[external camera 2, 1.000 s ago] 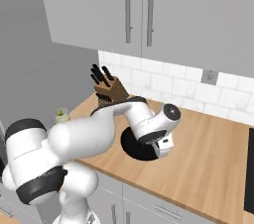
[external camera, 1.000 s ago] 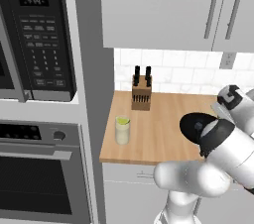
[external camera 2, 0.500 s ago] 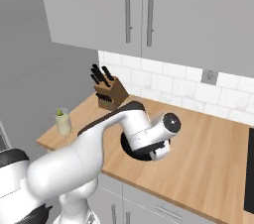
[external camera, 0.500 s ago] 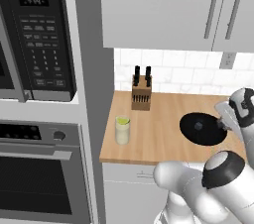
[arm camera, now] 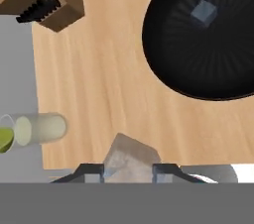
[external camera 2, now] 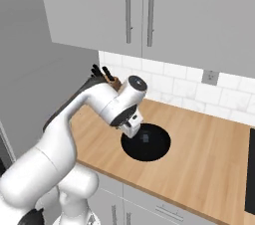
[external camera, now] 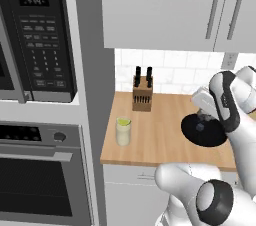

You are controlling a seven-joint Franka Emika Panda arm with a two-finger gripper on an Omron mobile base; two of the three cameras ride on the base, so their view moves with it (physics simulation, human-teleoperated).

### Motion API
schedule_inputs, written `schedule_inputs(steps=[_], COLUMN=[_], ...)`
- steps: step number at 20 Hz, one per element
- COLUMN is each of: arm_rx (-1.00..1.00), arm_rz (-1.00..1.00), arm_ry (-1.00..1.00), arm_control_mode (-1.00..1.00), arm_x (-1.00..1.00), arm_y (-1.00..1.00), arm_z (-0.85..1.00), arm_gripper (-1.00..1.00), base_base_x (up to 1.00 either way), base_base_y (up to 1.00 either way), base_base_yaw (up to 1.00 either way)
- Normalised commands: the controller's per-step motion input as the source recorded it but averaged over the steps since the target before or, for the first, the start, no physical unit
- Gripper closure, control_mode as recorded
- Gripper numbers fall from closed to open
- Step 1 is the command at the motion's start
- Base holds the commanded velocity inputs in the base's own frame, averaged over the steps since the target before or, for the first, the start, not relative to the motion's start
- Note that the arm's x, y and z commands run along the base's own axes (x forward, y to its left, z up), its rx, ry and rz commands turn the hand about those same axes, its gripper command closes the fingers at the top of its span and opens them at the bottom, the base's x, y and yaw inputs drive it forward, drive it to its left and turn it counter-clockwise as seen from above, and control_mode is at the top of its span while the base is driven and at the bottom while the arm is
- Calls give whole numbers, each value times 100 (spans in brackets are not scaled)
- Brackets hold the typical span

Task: Grab a lemon wedge from the fridge and one ice cube from the ice bowl, and put them in the glass of lemonade.

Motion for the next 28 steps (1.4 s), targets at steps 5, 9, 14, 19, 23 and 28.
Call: schedule_inputs(steps=[5,9,14,19,23,28], arm_rx=[-20,-4,-5,-9,-11,-11], arm_rz=[46,37,30,27,23,12], arm_ry=[4,-16,-20,-22,-23,-5], arm_control_mode=[-100,-100,-100,-100,-100,-100], arm_x=[0,0,14,46,25,1], arm_y=[99,69,74,81,80,22], arm_z=[3,8,25,22,13,-6], arm_gripper=[100,100,100,100,100,100], base_base_x=[0,0,0,0,0,0], base_base_y=[0,0,0,0,0,0], base_base_yaw=[0,0,0,0,0,0])
